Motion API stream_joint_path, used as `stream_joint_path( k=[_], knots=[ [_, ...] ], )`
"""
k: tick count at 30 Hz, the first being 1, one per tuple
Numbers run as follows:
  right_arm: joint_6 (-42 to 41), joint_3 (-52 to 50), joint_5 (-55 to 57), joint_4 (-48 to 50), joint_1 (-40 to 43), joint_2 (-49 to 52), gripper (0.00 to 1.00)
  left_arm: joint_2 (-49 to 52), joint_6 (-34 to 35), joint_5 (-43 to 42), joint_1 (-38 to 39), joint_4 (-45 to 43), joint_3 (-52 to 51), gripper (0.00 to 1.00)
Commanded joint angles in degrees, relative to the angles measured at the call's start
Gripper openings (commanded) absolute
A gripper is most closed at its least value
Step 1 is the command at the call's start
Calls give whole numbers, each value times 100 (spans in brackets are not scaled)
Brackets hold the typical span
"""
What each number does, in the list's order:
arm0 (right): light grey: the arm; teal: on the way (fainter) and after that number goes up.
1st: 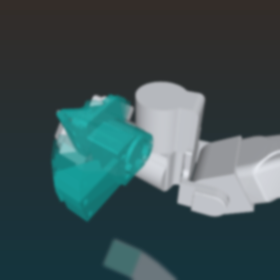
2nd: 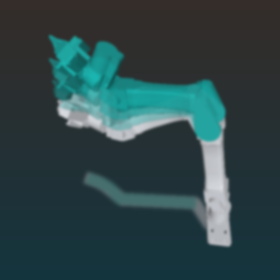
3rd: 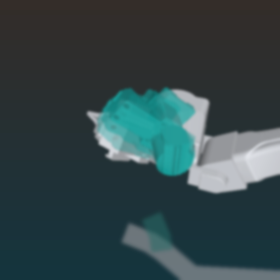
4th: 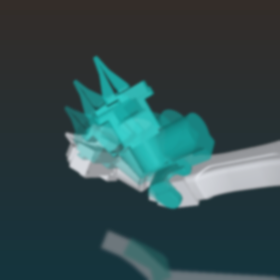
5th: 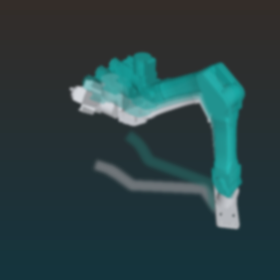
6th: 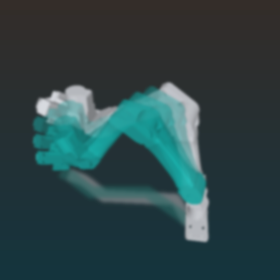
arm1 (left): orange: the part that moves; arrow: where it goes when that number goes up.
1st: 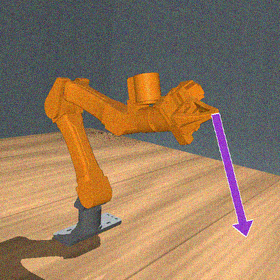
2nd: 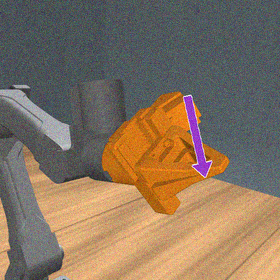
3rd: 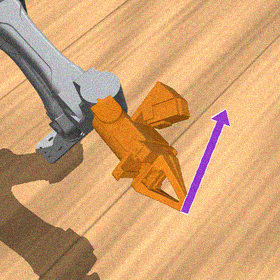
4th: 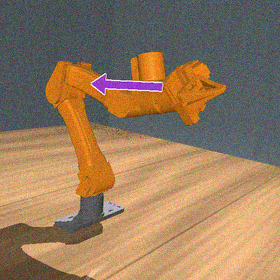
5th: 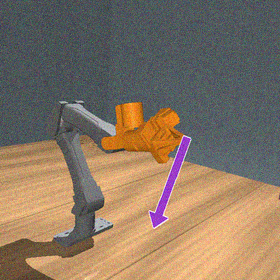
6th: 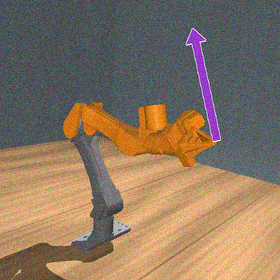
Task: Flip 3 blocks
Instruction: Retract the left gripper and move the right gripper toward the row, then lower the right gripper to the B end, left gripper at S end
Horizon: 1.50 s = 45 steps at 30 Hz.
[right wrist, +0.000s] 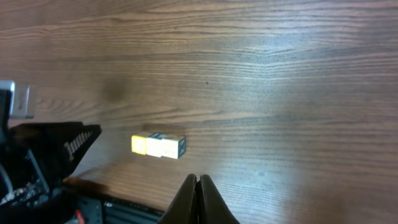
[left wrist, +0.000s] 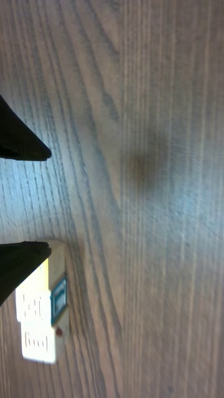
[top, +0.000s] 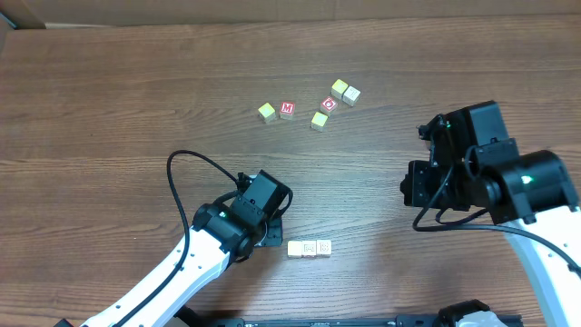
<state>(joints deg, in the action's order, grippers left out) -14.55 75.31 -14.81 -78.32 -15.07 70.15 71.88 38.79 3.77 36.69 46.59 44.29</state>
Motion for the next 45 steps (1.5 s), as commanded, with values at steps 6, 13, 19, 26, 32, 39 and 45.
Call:
stream_joint_path(
  k=[6, 13, 19, 26, 32, 39, 45],
  knots=[
    [111, -1335, -741, 1305, -407, 422, 4, -31, 7, 155, -35, -120, -120, 43],
    [107, -1801, -975, 2400, -1314, 1311, 4, -31, 55, 153, -35, -140, -120, 44],
    [-107, -1801, -973, 2754, -1851, 2026, 4, -31, 66, 111, -35, -140, -120, 45],
    [-79, -1805, -975, 2647, -2162, 2118, 4, -31, 66, 111, -35, -140, -120, 45],
    [-4, -2031, -973, 2782, -2461, 2120, 4, -31, 109, 111, -35, -140, -120, 45],
    [-157, -2273, -968, 3333, -2656, 2129, 4, -31, 109, 109, -35, -140, -120, 45],
    [-151, -2288, -881, 3683, -2656, 2129, 4, -31, 109, 98, -35, -140, -120, 45]
  ],
)
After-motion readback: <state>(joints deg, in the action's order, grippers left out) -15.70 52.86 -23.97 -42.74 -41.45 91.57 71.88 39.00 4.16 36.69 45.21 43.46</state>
